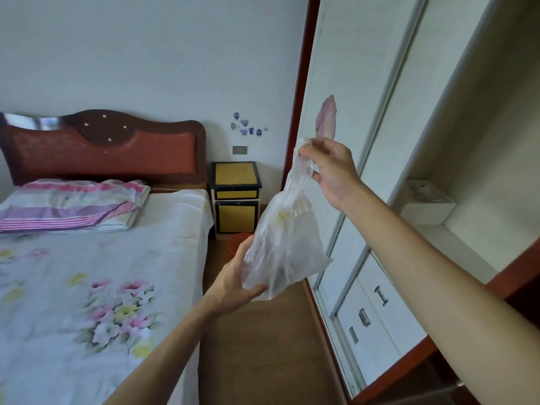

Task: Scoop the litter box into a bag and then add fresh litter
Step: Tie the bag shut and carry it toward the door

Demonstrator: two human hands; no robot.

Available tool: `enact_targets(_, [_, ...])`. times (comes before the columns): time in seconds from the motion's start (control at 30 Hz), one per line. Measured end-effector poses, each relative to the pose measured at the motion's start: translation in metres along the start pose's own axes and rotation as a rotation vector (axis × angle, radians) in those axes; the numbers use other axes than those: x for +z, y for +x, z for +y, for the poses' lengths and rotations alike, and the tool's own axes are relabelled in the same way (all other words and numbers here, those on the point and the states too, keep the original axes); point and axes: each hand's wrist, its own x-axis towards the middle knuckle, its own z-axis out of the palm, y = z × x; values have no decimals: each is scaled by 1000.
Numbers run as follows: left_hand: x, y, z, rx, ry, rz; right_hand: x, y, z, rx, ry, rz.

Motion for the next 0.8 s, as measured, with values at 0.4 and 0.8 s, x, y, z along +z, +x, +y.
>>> enact_targets(0.4, [-37,81,-79,-95,17,29,41,118,61,13,5,-90])
enact_targets(0.8, [-52,211,-162,-172,92,70,51,267,136,40,8,-164])
